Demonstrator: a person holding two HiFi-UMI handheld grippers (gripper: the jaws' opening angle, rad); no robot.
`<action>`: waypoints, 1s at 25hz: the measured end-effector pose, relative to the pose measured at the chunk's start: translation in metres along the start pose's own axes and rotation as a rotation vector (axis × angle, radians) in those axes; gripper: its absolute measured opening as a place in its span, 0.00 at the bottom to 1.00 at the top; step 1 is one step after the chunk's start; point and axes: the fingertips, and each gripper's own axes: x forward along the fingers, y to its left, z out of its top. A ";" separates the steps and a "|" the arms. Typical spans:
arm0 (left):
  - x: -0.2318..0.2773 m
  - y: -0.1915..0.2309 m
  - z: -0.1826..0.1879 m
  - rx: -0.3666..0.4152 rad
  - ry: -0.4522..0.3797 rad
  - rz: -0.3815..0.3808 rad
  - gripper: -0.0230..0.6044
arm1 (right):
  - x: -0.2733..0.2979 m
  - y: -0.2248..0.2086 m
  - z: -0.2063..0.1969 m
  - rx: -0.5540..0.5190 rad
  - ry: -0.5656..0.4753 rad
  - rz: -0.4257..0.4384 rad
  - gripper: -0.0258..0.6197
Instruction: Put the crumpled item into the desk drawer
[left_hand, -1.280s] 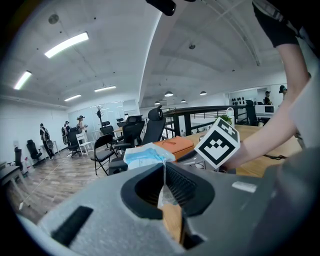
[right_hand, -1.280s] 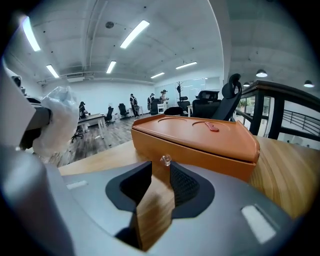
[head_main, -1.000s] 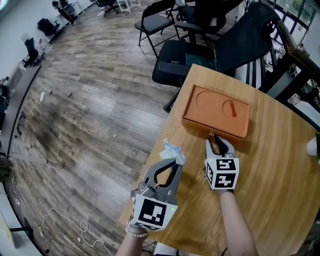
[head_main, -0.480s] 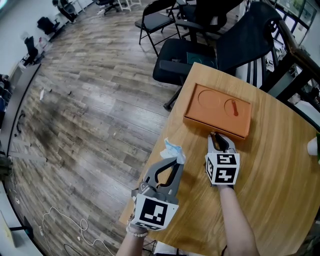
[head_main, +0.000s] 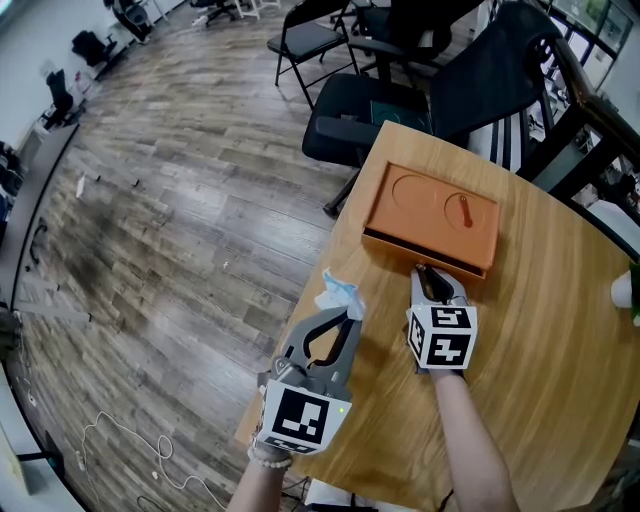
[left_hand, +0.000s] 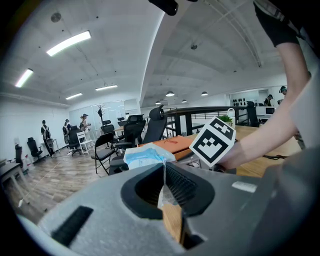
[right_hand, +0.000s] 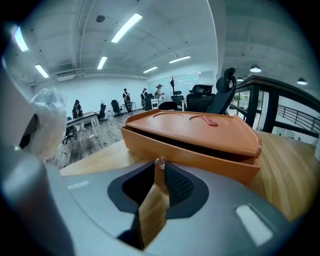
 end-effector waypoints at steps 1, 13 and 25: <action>0.000 0.000 0.000 -0.003 0.000 0.002 0.07 | -0.002 0.000 -0.001 -0.002 0.001 0.000 0.15; -0.001 0.001 0.004 0.000 -0.014 0.022 0.07 | -0.017 0.013 -0.014 -0.029 0.008 0.018 0.15; -0.001 -0.002 0.002 0.003 -0.007 0.016 0.07 | -0.032 0.030 -0.028 -0.048 0.021 0.051 0.14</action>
